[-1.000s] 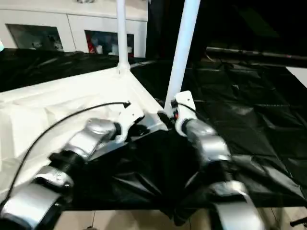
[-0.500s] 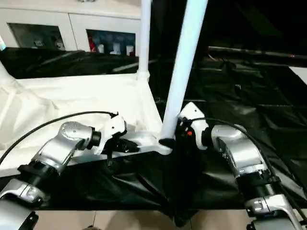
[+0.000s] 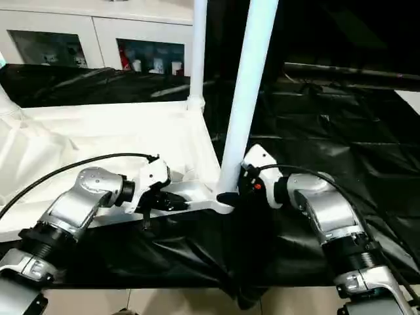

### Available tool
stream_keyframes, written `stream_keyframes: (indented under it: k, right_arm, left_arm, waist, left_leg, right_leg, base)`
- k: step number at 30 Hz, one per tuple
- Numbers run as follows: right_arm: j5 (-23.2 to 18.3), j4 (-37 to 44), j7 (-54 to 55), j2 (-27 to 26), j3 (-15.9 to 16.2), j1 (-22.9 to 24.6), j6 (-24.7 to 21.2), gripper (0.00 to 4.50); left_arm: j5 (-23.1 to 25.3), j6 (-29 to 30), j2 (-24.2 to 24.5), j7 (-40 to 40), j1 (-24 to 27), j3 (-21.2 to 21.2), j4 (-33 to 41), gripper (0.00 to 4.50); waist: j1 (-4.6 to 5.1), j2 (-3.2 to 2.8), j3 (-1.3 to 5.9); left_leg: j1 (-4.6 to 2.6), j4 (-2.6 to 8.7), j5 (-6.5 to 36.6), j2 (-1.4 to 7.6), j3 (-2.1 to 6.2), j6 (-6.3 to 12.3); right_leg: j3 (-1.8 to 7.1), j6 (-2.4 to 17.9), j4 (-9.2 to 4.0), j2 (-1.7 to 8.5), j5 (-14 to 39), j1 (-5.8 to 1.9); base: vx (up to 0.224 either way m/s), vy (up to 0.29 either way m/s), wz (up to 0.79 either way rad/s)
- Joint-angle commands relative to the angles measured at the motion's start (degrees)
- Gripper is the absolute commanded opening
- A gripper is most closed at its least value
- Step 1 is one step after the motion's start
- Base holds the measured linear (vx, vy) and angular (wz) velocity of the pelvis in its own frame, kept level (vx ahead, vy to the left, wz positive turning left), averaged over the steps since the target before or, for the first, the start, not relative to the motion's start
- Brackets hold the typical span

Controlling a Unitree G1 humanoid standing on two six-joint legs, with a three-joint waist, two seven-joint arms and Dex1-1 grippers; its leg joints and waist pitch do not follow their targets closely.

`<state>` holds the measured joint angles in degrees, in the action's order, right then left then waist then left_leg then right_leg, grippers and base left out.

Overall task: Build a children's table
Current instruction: Rotate leg to tighten

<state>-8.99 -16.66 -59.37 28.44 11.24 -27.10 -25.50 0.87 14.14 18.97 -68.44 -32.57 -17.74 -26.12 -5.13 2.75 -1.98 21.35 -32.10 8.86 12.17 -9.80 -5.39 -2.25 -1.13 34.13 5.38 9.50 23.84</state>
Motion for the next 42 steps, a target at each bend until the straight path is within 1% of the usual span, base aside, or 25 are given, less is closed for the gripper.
stream_keyframes:
  k: [1, 3, 5, 8, 11, 12, 13, 14, 17, 18, 19, 20, 21, 22, 27, 28, 30, 32, 33, 35, 38, 39, 40, 41, 42]
  right_arm:
    - [0.2, -0.7, 0.5, 0.2, -0.2, -0.8, 0.3, 2.98]
    - [0.2, -0.8, 0.4, 0.2, -0.2, -0.7, 0.5, 2.94]
    - [0.1, -0.5, 0.2, 0.1, 0.0, -0.3, 0.4, 2.69]
    - [0.1, -0.3, 0.2, 0.0, 0.1, 0.1, 0.3, 2.63]
    - [0.3, -1.3, 3.6, -1.9, -1.1, 0.6, 0.5, 2.61]
    - [0.8, -2.7, 7.0, -3.5, -1.9, 0.4, 0.3, 2.61]
    - [1.3, -4.5, 10.8, -5.2, -2.9, 0.1, 0.3, 2.61]
    - [1.7, -6.5, 15.5, -7.5, -4.2, -0.4, 0.2, 2.61]
    - [1.2, -8.8, 20.7, -10.5, -6.3, -1.1, -0.8, 2.61]
    - [0.4, -10.6, 24.7, -13.0, -8.2, -1.8, -1.4, 2.61]
    - [-0.7, -13.7, 31.3, -17.7, -10.6, -2.9, -1.4, 2.61]
    - [-0.8, -13.9, 31.8, -18.0, -10.7, -3.0, -1.4, 2.61]
    - [-0.4, -15.5, 36.2, -20.9, -11.2, -3.7, -0.3, 2.61]
    - [0.3, -16.0, 38.0, -22.0, -10.8, -4.1, 0.7, 2.60]
    - [3.0, -17.8, 42.5, -27.3, -9.0, -6.4, 4.0, 2.60]
    - [3.0, -17.8, 42.5, -27.3, -9.0, -6.4, 4.0, 2.60]
    - [3.7, -18.5, 42.3, -27.9, -9.0, -6.9, 5.5, 3.23]
    - [3.4, -18.3, 40.9, -27.1, -9.1, -6.9, 5.4, 3.35]
    - [3.7, -18.0, 39.9, -26.0, -8.8, -6.7, 5.8, 3.50]
    - [4.2, -17.2, 37.5, -23.8, -8.2, -6.2, 6.5, 3.62]
    - [4.3, -14.5, 32.7, -20.1, -7.4, -5.1, 6.1, 3.76]
    - [4.3, -12.6, 29.5, -17.8, -6.8, -4.3, 5.8, 4.01]
    - [4.2, -11.7, 28.1, -16.7, -6.6, -3.9, 5.7, 4.08]
    - [4.3, -10.5, 25.9, -15.0, -6.3, -3.4, 5.6, 4.11]
    - [4.2, -9.2, 23.5, -13.0, -5.9, -2.8, 5.4, 4.16]
  left_arm:
    - [-2.8, -0.2, -1.1, -1.7, 0.1, -0.3, 1.9, 0.00]
    - [-2.8, -0.1, -1.1, -1.8, 0.2, -0.3, 2.0, 0.00]
    - [-2.8, 0.2, -0.9, -1.9, 0.3, -0.3, 2.3, 0.00]
    - [-2.7, 0.2, -1.0, -1.6, 0.3, -0.2, 2.2, 0.00]
    - [-1.0, 0.2, -2.7, 3.7, -1.0, 0.7, -0.6, 0.00]
    - [0.2, 0.4, -3.7, 6.9, -1.8, 0.9, -2.4, 0.00]
    - [1.3, 0.5, -4.9, 10.2, -2.8, 1.0, -4.4, 0.00]
    - [2.3, 0.9, -6.4, 13.6, -3.9, 1.3, -6.6, 0.00]
    - [3.0, 1.8, -8.3, 17.3, -5.3, 1.6, -9.0, 0.00]
    - [3.1, 3.2, -10.2, 20.6, -6.5, 2.3, -10.9, 0.00]
    - [3.4, 4.4, -13.6, 25.8, -8.7, 3.0, -14.0, 0.00]
    - [3.4, 4.4, -13.8, 26.1, -8.8, 3.0, -14.2, 0.00]
    - [3.5, 5.1, -16.1, 29.0, -10.1, 3.2, -15.9, 0.00]
    - [3.7, 5.2, -17.0, 29.8, -10.5, 2.9, -16.5, 0.00]
    - [5.2, 3.4, -20.5, 31.5, -12.0, 1.4, -19.5, 0.00]
    - [5.2, 3.4, -20.5, 31.5, -12.0, 1.4, -19.5, 0.00]
    - [5.3, 2.2, -20.5, 30.7, -12.2, 1.2, -20.2, 0.00]
    - [5.1, 1.9, -19.8, 29.3, -12.0, 1.1, -20.1, 0.00]
    - [5.1, 1.2, -19.3, 28.4, -11.7, 1.0, -19.9, 0.00]
    - [5.1, 0.6, -18.4, 26.9, -11.2, 1.1, -19.7, 0.00]
    - [5.0, -0.6, -16.7, 24.6, -10.4, 1.0, -18.8, 0.00]
    - [4.8, -1.3, -15.6, 23.0, -9.9, 0.8, -18.2, 0.00]
    - [4.6, -1.7, -15.2, 22.1, -9.6, 0.8, -17.8, 0.00]
    - [4.4, -1.6, -14.5, 21.0, -9.3, 0.8, -17.4, 0.00]
    - [4.2, -2.4, -13.6, 19.5, -8.9, 0.7, -16.9, 0.00]
  waist:
    - [-0.09, 0.33, 3.24]
    - [-0.06, 0.37, 3.26]
    - [-0.06, 0.40, 3.30]
    - [-0.06, 0.47, 3.32]
    - [-0.01, 0.50, 3.29]
    - [0.01, 0.48, 3.26]
    - [0.19, 0.69, 3.15]
    - [0.28, 0.66, 3.16]
    - [0.22, 0.62, 3.12]
    - [0.24, 0.61, 3.12]
    - [0.38, 0.35, 3.02]
    - [0.47, 0.39, 3.12]
    - [0.27, 0.26, 3.20]
    - [0.30, 0.19, 3.11]
    - [0.34, -0.01, 3.22]
    - [0.37, -0.04, 3.18]
    - [0.34, 0.11, 3.11]
    - [0.35, 0.04, 3.06]
    - [0.39, 0.54, 3.03]
    - [0.23, 0.36, 3.07]
    - [0.16, 0.60, 3.12]
    - [0.14, 0.60, 3.16]
    - [-0.20, 0.66, 3.26]
    - [-0.11, 0.70, 3.29]
    - [-0.20, 0.44, 3.35]
  left_leg:
    - [-0.51, 3.05, 13.3, 0.42, -0.74, 2.14]
    - [-0.47, 3.03, 13.2, 0.41, -0.73, 2.09]
    - [-0.51, 2.99, 12.9, 0.41, -0.74, 2.17]
    - [-0.51, 2.94, 12.5, 0.38, -0.77, 2.33]
    - [-0.51, 2.90, 12.4, 0.36, -0.79, 2.33]
    - [-0.50, 2.94, 12.6, 0.35, -0.79, 2.20]
    - [-0.49, 2.93, 13.2, 0.23, -0.90, 1.82]
    - [-0.45, 2.95, 13.8, 0.11, -0.87, 1.09]
    - [-0.72, 3.14, 16.1, 0.15, -0.62, -0.16]
    - [-0.74, 3.16, 16.6, 0.18, -0.56, -0.19]
    - [-0.80, 3.20, 17.6, 0.09, -0.58, -0.35]
    - [-0.91, 3.23, 18.0, 0.03, -0.50, -0.92]
    - [-1.00, 3.22, 17.8, 0.06, -0.43, -1.09]
    - [-1.05, 3.26, 17.8, 0.12, -0.51, -1.13]
    - [-0.79, 3.44, 17.9, -0.06, -0.38, -0.98]
    - [-0.73, 3.50, 18.3, -0.06, -0.35, -0.86]
    - [-0.74, 3.51, 19.0, -0.10, -0.37, -0.51]
    - [-0.80, 3.62, 19.9, -0.05, -0.28, -0.45]
    - [-0.73, 3.60, 20.1, -0.01, -0.32, -0.30]
    - [-0.70, 3.64, 19.9, 0.00, -0.24, -0.09]
    - [-0.52, 3.54, 18.2, 0.05, -0.35, 0.63]
    - [-0.42, 3.45, 17.1, 0.04, -0.46, 1.07]
    - [-0.46, 3.33, 15.6, 0.11, -0.46, 1.59]
    - [-0.33, 3.23, 14.8, 0.05, -0.55, 1.98]
    - [-0.32, 3.19, 13.3, 0.13, -0.52, 2.33]
  right_leg:
    - [1.18, 11.7, -3.44, 1.52, 10.8, -3.06]
    - [1.18, 11.8, -3.39, 1.49, 10.3, -3.11]
    - [1.18, 12.0, -3.30, 1.49, 9.7, -3.13]
    - [1.16, 12.1, -3.25, 1.44, 9.2, -3.15]
    - [1.17, 12.2, -3.25, 1.45, 9.3, -3.08]
    - [1.16, 12.1, -3.32, 1.45, 9.7, -3.08]
    - [1.20, 11.6, -3.61, 1.44, 11.5, -2.84]
    - [1.20, 10.9, -3.78, 1.56, 14.0, -2.72]
    - [1.07, 9.4, -4.22, 1.66, 18.2, -2.69]
    - [1.07, 9.0, -4.26, 1.62, 18.7, -2.68]
    - [1.16, 8.8, -4.42, 1.62, 19.6, -2.38]
    - [1.09, 8.5, -4.54, 1.67, 20.7, -2.28]
    - [1.03, 8.5, -4.50, 1.65, 20.2, -2.48]
    - [1.15, 8.7, -4.59, 1.64, 19.2, -2.21]
    - [1.03, 8.3, -4.52, 1.44, 16.7, -2.66]
    - [1.03, 8.1, -4.55, 1.43, 16.9, -2.68]
    - [1.02, 7.8, -4.72, 1.50, 17.9, -2.65]
    - [1.00, 7.4, -4.90, 1.54, 19.6, -2.59]
    - [1.00, 7.3, -4.95, 1.54, 19.8, -2.57]
    - [0.95, 7.2, -4.89, 1.61, 20.1, -2.66]
    - [1.00, 7.5, -4.78, 1.60, 17.7, -2.89]
    - [1.11, 7.9, -4.55, 1.60, 16.0, -2.95]
    - [1.07, 8.4, -4.40, 1.62, 13.9, -3.24]
    - [1.12, 8.9, -4.18, 1.61, 12.5, -3.25]
    - [1.11, 9.6, -3.93, 1.69, 10.6, -3.39]
  base:
    - [0.000, 0.000, 0.00]
    - [0.000, 0.000, 0.00]
    - [0.000, 0.000, 0.00]
    - [0.000, 0.000, 0.00]
    - [0.000, 0.000, 0.00]
    - [0.000, 0.000, 0.00]
    - [0.000, 0.000, 0.00]
    - [0.000, 0.000, 0.00]
    - [0.000, 0.000, 0.00]
    - [0.000, 0.000, 0.00]
    - [0.000, 0.000, 0.00]
    - [0.000, 0.000, 0.00]
    - [0.000, 0.000, 0.00]
    - [0.000, 0.000, 0.00]
    - [0.000, 0.000, 0.00]
    - [0.000, 0.000, 0.00]
    - [0.000, 0.000, 0.00]
    - [0.000, 0.000, 0.00]
    - [0.000, 0.000, 0.00]
    - [0.000, 0.000, 0.00]
    - [0.000, 0.000, 0.00]
    - [0.000, 0.000, 0.00]
    - [0.000, 0.000, 0.00]
    - [0.000, 0.000, 0.00]
    - [0.000, 0.000, 0.00]
